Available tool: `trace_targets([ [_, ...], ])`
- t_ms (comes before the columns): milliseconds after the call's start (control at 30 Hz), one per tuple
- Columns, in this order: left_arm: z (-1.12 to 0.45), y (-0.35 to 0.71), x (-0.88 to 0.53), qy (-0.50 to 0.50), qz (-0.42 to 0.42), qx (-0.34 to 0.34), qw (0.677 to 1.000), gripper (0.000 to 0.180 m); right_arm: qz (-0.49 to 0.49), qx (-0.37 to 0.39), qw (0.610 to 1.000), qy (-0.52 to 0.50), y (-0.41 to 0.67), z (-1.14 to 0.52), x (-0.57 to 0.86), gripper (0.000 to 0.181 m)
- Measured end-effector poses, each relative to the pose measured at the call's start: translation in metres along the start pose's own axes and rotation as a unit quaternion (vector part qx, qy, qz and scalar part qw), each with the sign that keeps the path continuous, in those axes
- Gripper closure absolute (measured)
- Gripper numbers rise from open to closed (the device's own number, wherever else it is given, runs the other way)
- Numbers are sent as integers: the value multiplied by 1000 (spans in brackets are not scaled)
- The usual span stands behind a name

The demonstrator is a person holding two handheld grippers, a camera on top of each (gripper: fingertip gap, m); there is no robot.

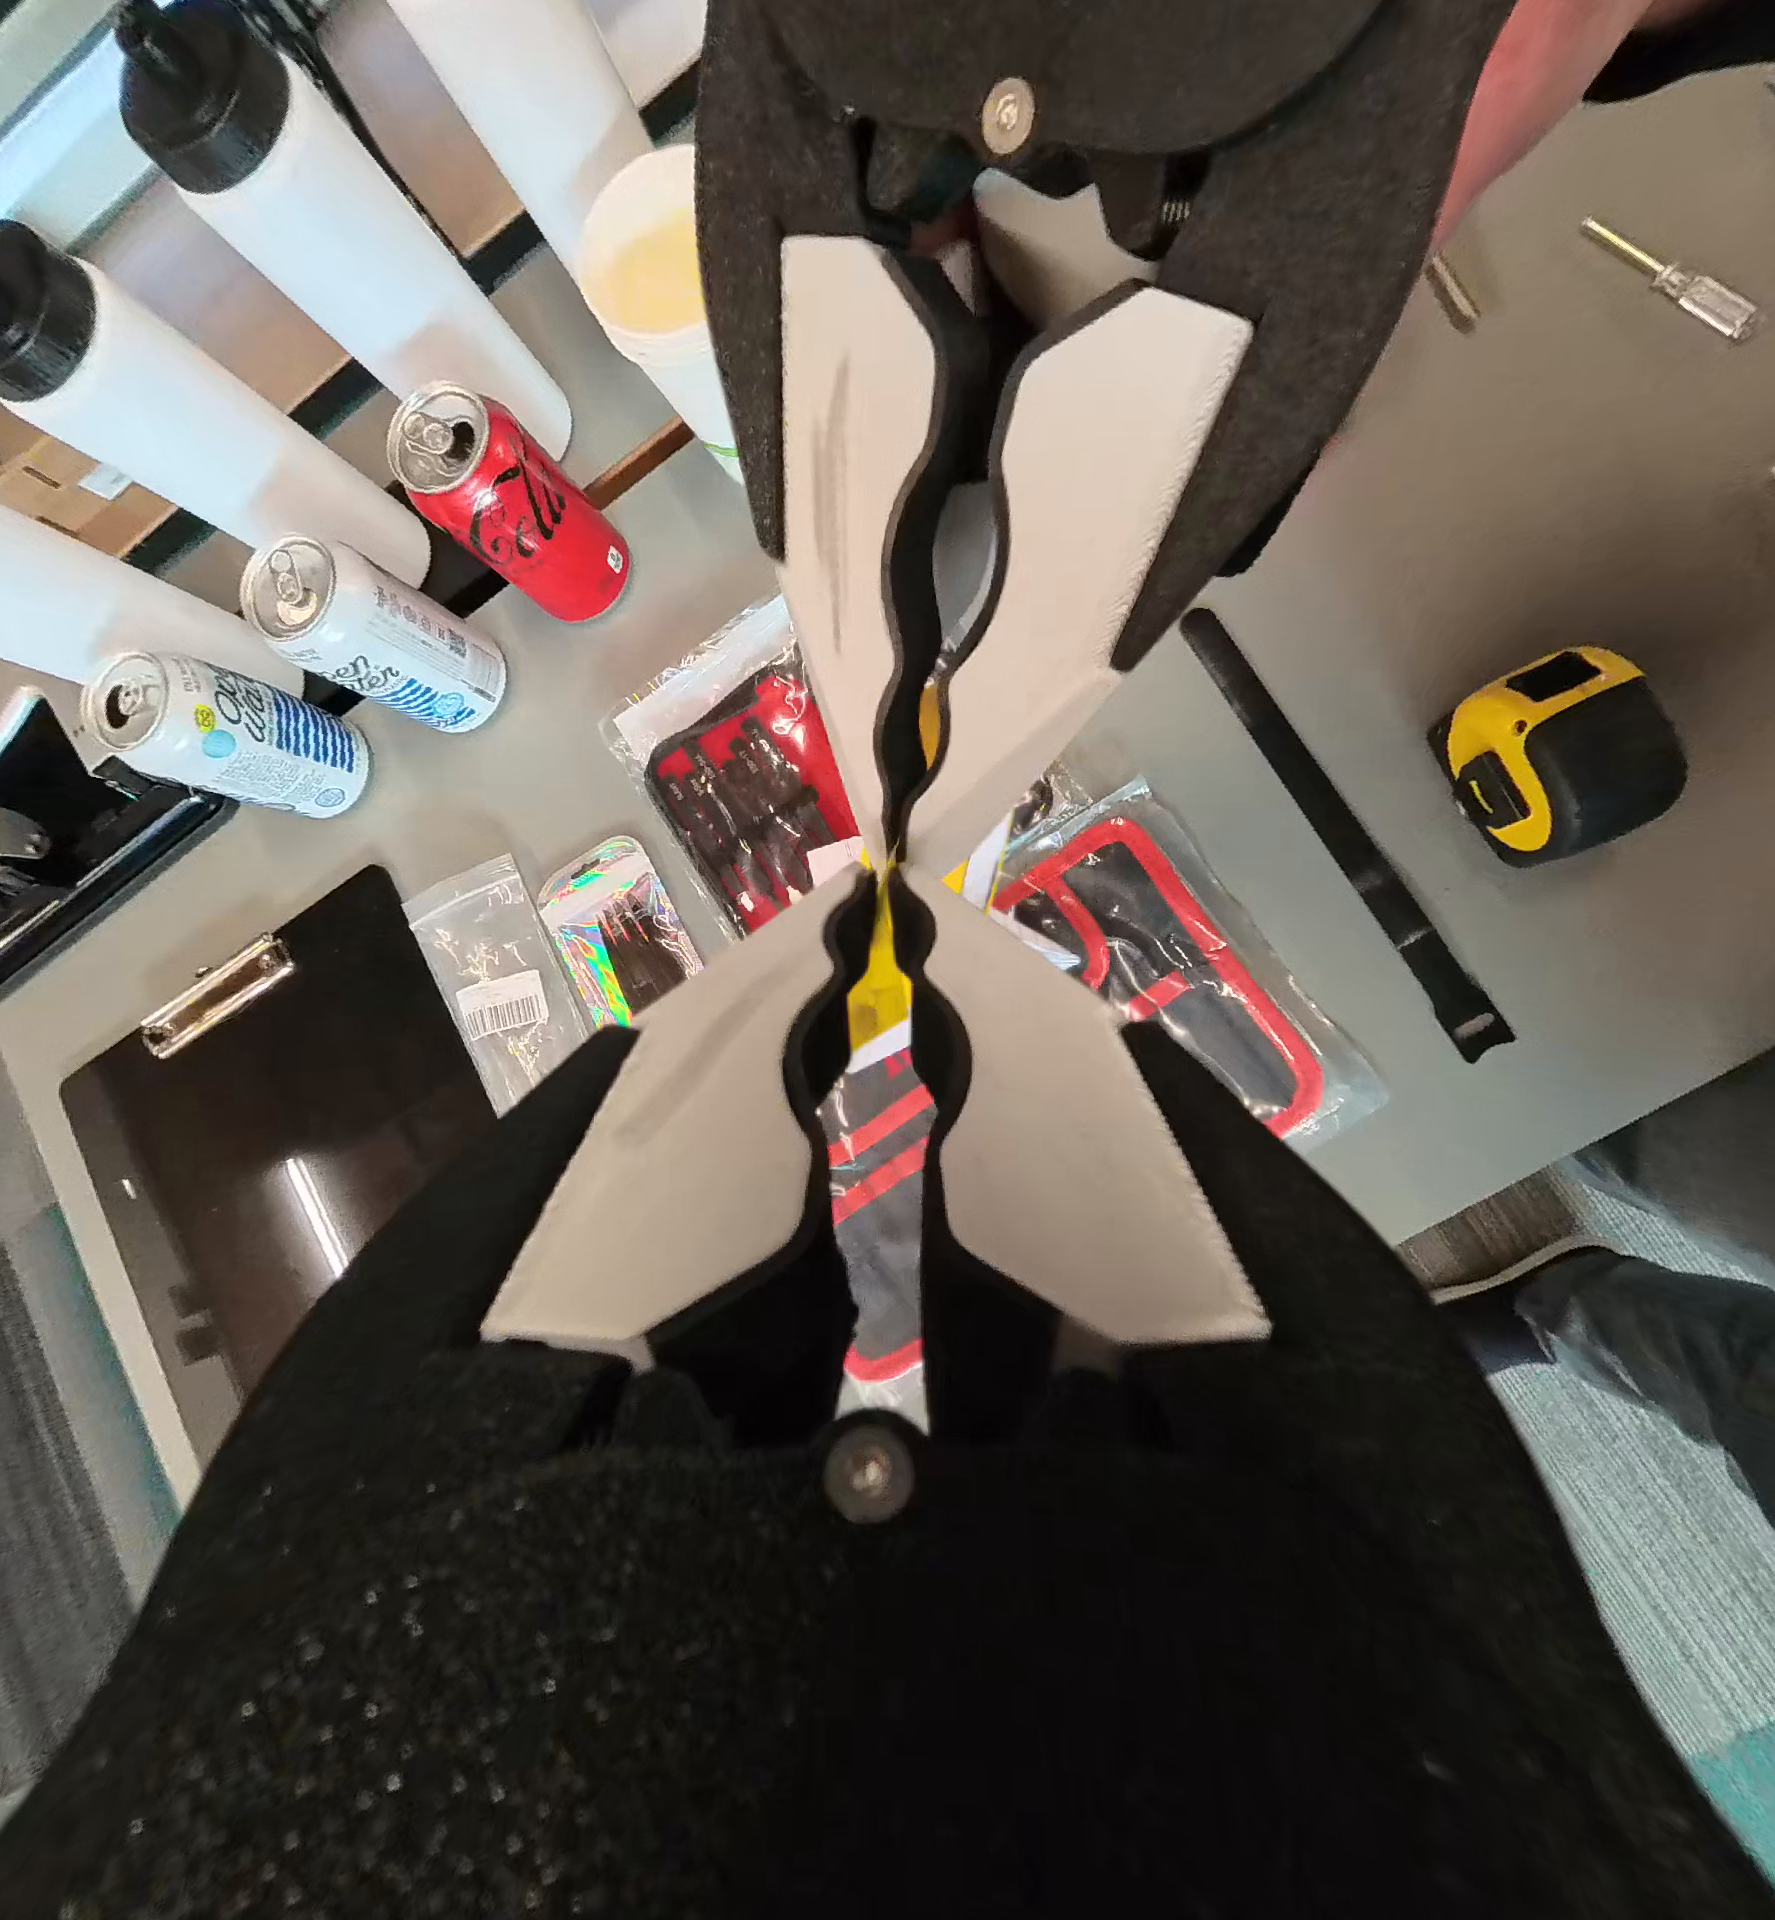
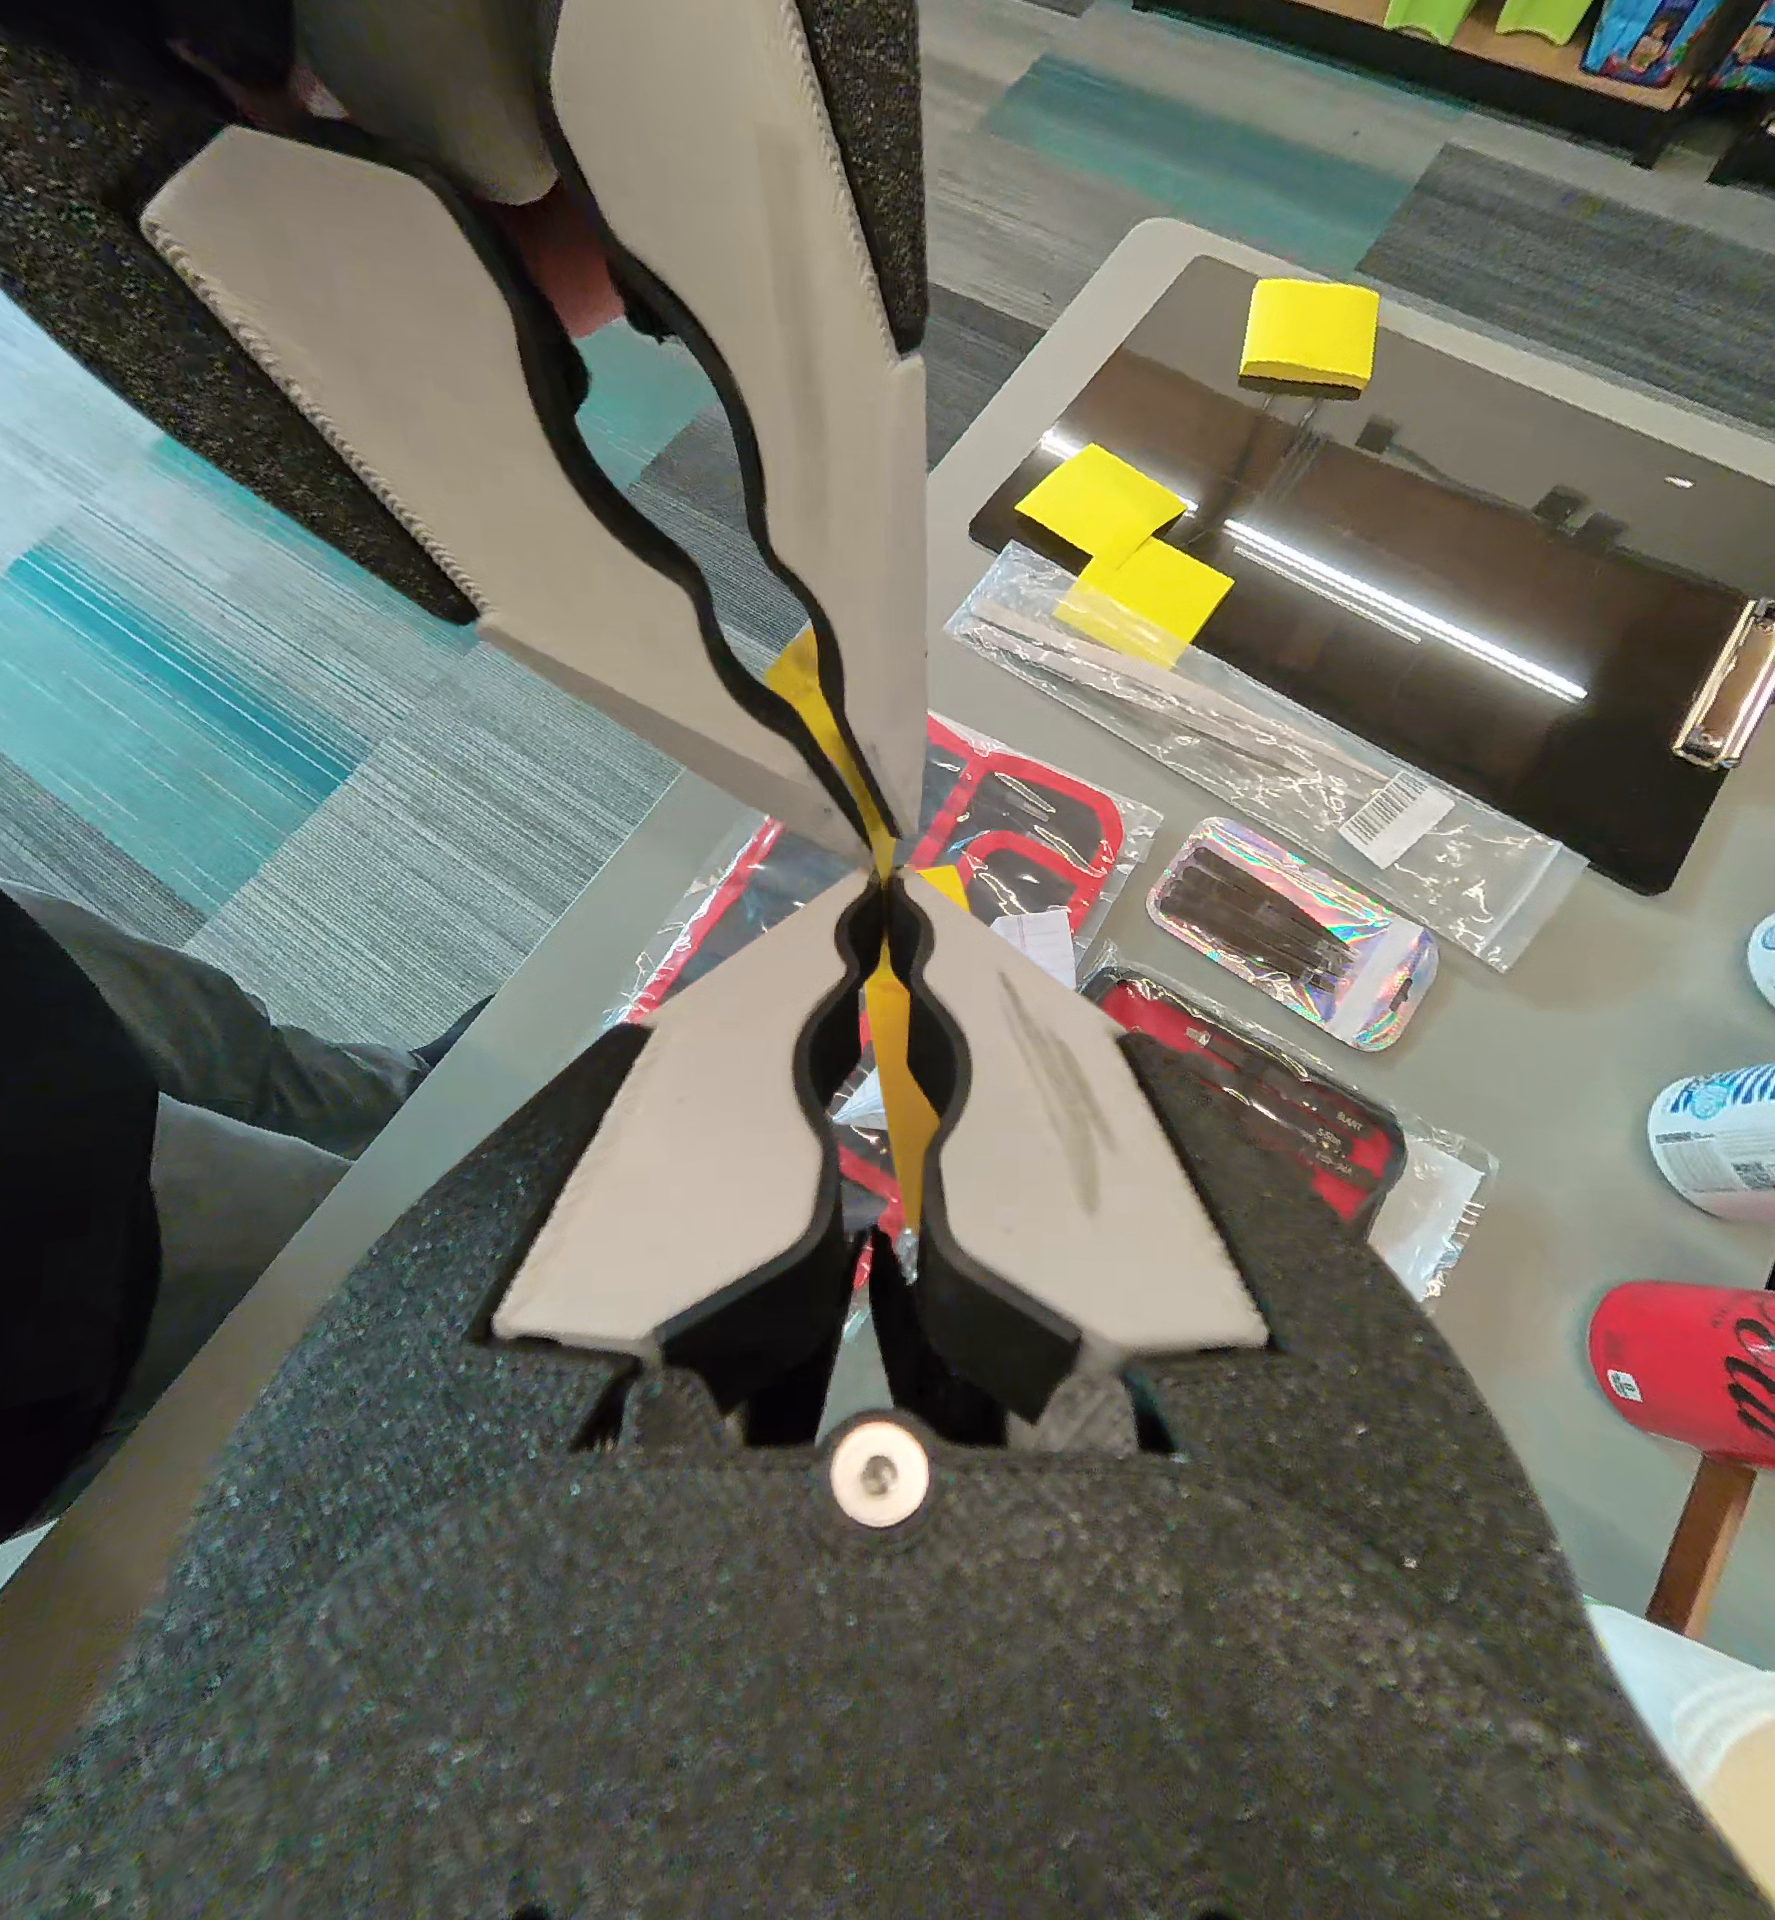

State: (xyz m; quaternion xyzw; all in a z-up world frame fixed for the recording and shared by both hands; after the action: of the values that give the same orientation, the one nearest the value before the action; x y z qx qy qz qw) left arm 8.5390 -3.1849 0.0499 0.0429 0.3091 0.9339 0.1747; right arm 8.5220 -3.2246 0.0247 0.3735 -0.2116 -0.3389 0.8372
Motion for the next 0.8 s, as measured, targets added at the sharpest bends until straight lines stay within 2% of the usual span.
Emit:
trace_targets([
  [167,-3,0,-1,-8,-7,-15,1000,180,21,-6,1000,-18,-1,-3,3,181],
  [233,-1,2,-8,1,18,2,1000,180,47,0,998,-48,1,-4,5,181],
  [333,1,3,-21,-39,125,86,988,180,118,-4,983,-139,7,-5,12,181],
  [433,2,-3,-35,-101,246,174,948,180,204,-11,948,-246,14,-7,15,181],
  [533,-9,-17,-36,-122,310,201,921,180,231,-14,934,-273,8,-14,9,181],
  [633,-25,-30,-33,-128,350,198,907,180,215,-19,941,-262,-7,-24,4,181],
  [800,-44,-44,-42,-88,364,179,910,180,146,-25,963,-226,-23,-45,13,181],
])
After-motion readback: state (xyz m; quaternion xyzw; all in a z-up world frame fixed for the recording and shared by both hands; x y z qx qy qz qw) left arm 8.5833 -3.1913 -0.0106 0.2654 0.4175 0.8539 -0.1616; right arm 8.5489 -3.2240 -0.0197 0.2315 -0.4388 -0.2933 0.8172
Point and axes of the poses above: each gripper's, where its closed fingertips meet, z back along the fingers, y out of its top, x = y × z across the jaws, the point moved 4 cm from there along z, back along the fingers, and after that the axes turned 13 degrees about -y, right-handed, at the moved point
